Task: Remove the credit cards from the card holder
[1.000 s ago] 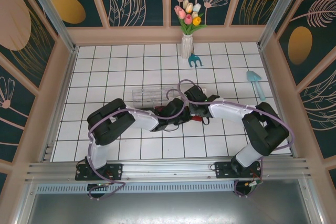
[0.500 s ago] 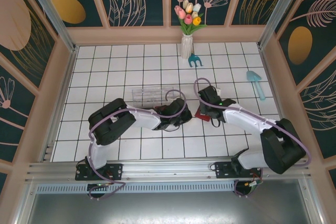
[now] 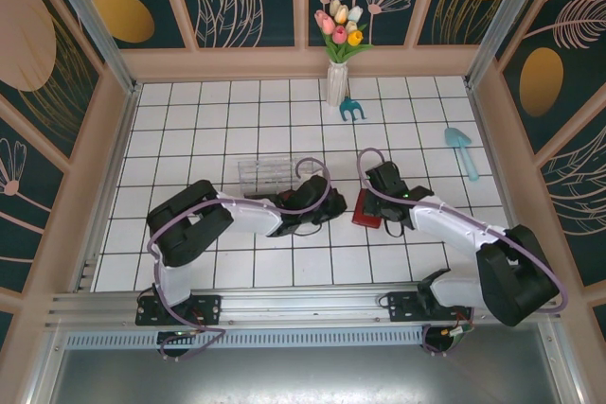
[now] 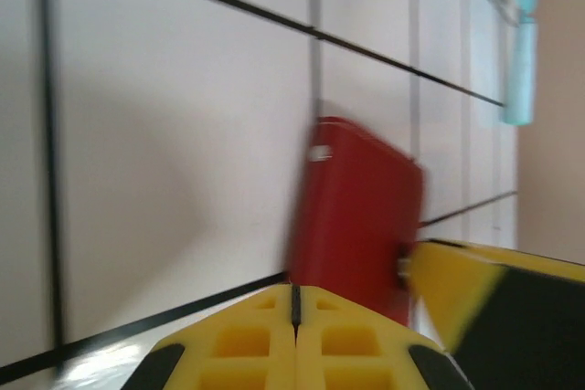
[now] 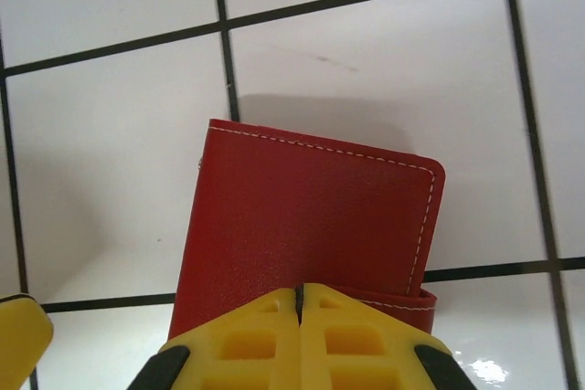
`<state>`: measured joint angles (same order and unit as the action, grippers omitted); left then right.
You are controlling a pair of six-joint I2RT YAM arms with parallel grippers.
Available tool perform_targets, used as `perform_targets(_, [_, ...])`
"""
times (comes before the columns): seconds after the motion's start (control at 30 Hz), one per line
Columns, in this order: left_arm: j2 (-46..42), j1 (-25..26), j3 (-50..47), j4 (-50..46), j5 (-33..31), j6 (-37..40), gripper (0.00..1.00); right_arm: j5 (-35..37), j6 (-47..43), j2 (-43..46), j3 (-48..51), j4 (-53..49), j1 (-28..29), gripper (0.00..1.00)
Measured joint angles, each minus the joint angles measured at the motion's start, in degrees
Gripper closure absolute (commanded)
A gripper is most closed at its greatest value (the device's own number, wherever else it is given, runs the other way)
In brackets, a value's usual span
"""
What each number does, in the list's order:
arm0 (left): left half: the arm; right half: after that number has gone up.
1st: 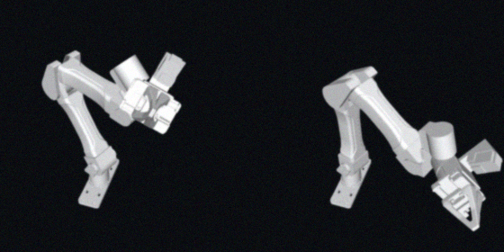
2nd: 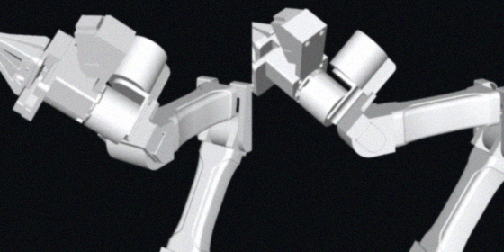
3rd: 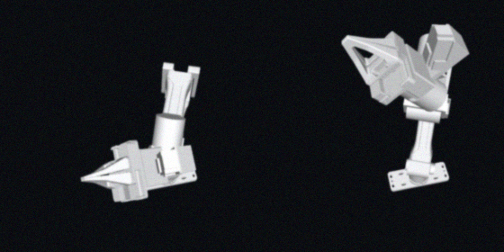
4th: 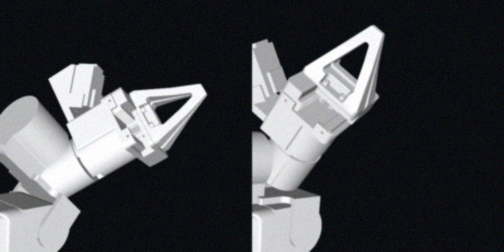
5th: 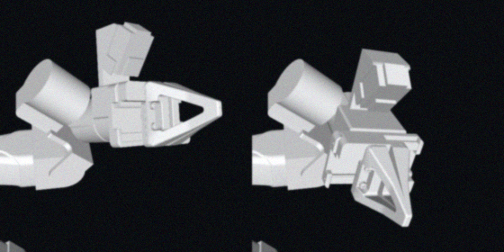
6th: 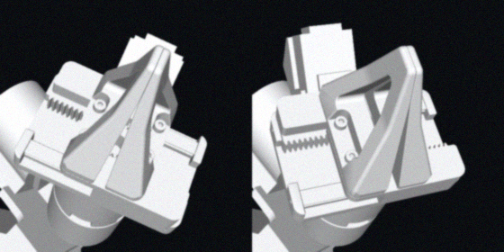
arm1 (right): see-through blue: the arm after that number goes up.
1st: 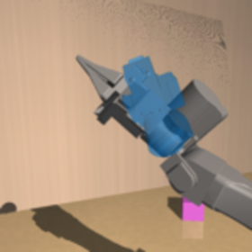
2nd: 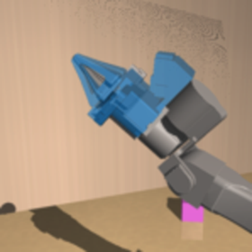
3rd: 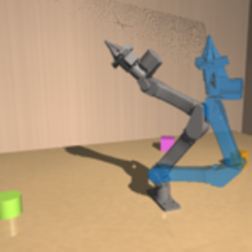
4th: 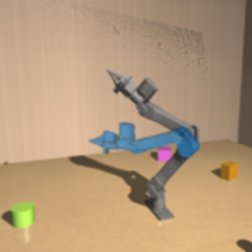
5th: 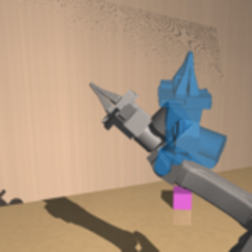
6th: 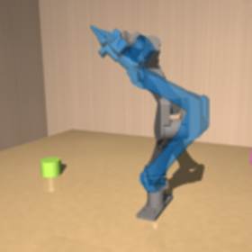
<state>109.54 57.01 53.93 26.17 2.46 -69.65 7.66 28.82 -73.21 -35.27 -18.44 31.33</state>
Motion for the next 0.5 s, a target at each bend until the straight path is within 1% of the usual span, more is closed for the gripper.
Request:
perform_targets(0.1, [0.4, 0.0, 0.3, 3.4, 2.8, 0.6, 1.00, -0.9, 0.0, -1.3, 0.0, 0.6, 0.6, 1.00])
perform_targets(0.23, [4.2, 0.0, 4.7, 4.7, 6.1, 0.6, 1.00, -1.7, 0.0, -1.6, 0.0, 0.9, 0.7, 1.00])
perform_targets(0.33, [7.4, -0.1, 8.2, 2.5, 6.6, 0.3, 1.00, -1.1, 0.0, -1.7, 0.0, 0.7, 0.3, 1.00])
perform_targets(0.5, [10.9, -0.3, 10.2, -0.9, 7.2, -1.5, 1.00, -1.6, 0.0, -1.9, 0.0, 0.8, 0.3, 1.00])
